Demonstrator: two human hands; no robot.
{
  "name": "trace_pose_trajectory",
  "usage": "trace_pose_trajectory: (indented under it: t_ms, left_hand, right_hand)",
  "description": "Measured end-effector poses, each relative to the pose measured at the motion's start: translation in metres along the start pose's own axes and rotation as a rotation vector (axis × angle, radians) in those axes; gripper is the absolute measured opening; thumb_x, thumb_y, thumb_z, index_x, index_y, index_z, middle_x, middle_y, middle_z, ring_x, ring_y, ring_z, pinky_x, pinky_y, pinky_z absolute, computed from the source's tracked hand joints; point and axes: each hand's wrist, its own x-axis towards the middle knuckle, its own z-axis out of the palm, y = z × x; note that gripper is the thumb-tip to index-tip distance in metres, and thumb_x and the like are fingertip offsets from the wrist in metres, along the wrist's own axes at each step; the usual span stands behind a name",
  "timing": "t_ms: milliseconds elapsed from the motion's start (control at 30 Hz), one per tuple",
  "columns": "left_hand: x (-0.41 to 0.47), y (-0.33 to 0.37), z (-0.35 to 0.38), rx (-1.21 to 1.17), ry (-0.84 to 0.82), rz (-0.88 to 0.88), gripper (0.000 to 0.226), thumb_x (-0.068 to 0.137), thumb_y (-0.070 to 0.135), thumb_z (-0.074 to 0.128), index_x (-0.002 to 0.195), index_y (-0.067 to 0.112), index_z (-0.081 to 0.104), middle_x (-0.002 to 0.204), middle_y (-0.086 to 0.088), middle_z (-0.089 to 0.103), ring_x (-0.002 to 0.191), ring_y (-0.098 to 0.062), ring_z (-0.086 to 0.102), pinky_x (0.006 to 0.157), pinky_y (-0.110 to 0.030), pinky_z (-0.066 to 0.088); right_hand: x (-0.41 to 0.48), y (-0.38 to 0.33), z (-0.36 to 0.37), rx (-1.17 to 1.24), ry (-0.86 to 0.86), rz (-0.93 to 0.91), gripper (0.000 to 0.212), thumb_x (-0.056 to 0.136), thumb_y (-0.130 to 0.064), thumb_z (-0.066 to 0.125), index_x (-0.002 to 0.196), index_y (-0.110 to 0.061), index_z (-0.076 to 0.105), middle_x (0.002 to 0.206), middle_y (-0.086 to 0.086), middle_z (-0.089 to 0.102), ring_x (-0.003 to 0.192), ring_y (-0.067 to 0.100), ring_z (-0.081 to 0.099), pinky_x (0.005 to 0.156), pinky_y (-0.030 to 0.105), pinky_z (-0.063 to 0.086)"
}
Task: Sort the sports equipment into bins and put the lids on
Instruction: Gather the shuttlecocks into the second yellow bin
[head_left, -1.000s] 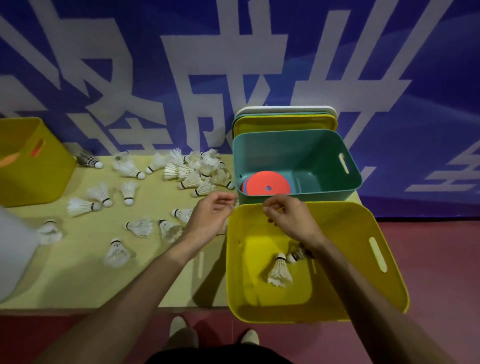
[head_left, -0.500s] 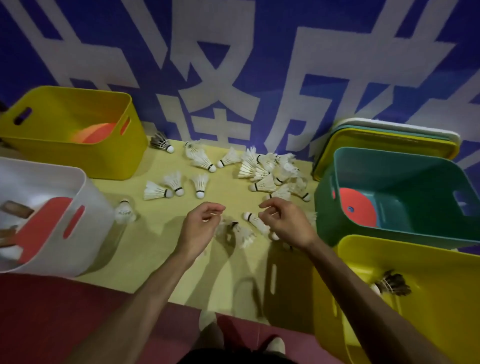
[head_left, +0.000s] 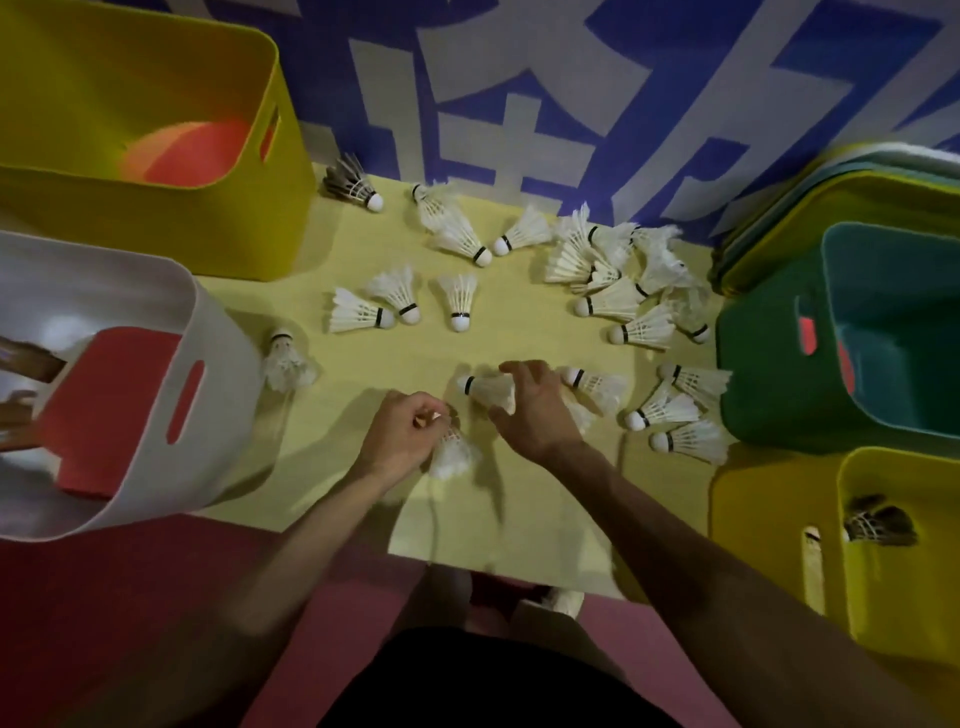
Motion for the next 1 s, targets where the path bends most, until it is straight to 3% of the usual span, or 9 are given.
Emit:
trace_pose_trajectory:
  t_ms: [100,233,367,500,633,800,1000]
  left_hand:
    - [0.003,-0.010,0.013,0.062,-0.010,-0.079,0.019,0.078,0.039,0.067,0.071,0.023,0.060,0.094,-0.010,0.061,0.069,-0.006,0.058,0.070,-0.024,0.050]
    - [-0.009,-0.012,0.026,0.121,0.013,-0.137,0.050,0.069,0.044,0.077,0.104,0.020,0.050,0.104,0.002,0.046,0.083,-0.018,0.055,0.068,-0.033,0.045]
    - [-0.013,-0.014,0.031,0.105,-0.035,-0.192,0.065,0.065,0.049,0.078,0.114,0.022,0.044,0.098,0.001,0.062,0.085,-0.021,0.063,0.066,-0.032,0.048]
    - [-0.015,-0.016,0.032,0.082,-0.027,-0.246,0.062,0.065,0.046,0.078,0.116,0.019,0.054,0.101,0.001,0.068,0.089,-0.020,0.064,0.071,-0.030,0.051]
    - [-0.019,-0.011,0.026,0.002,0.043,-0.181,0.040,0.070,0.032,0.080,0.103,0.016,0.062,0.098,0.001,0.067,0.080,-0.013,0.062,0.056,-0.023,0.041]
    - [-0.031,0.003,0.018,-0.186,0.153,-0.155,0.037,0.074,0.028,0.078,0.106,0.020,0.061,0.100,0.004,0.066,0.083,-0.007,0.061,0.067,-0.022,0.046]
    - [-0.054,0.045,0.031,-0.309,0.265,-0.045,0.029,0.081,0.031,0.071,0.107,0.027,0.060,0.111,0.002,0.062,0.092,-0.005,0.059,0.070,-0.017,0.042]
  right_hand:
    - [0.007,-0.003,0.016,-0.167,0.042,-0.038,0.062,0.085,-0.023,0.060,0.140,-0.010,0.035,0.146,0.015,0.027,0.136,0.030,0.024,0.109,0.040,0.031]
    - [0.010,-0.005,0.031,-0.247,-0.005,0.029,0.059,0.088,-0.022,0.055,0.141,-0.012,0.032,0.141,0.014,0.034,0.131,0.030,0.030,0.108,0.039,0.030]
    - [0.007,-0.003,0.037,-0.276,-0.005,0.089,0.054,0.089,-0.023,0.055,0.138,-0.015,0.035,0.135,0.012,0.040,0.125,0.031,0.035,0.105,0.042,0.032]
    - [0.003,-0.003,0.032,-0.180,0.028,0.111,0.054,0.086,-0.030,0.059,0.134,-0.015,0.040,0.131,0.010,0.041,0.125,0.031,0.037,0.105,0.042,0.032]
    - [-0.004,-0.001,0.018,0.010,0.059,0.076,0.053,0.085,-0.029,0.063,0.132,-0.011,0.045,0.129,0.013,0.043,0.115,0.031,0.049,0.099,0.040,0.042]
    - [-0.022,0.001,-0.010,0.208,0.062,0.025,0.054,0.082,-0.030,0.070,0.128,-0.010,0.050,0.124,0.012,0.046,0.111,0.024,0.050,0.086,0.021,0.037]
    - [-0.052,0.019,-0.065,0.444,0.160,-0.036,0.041,0.078,-0.033,0.074,0.113,-0.015,0.062,0.110,0.005,0.057,0.097,0.018,0.056,0.082,0.026,0.044]
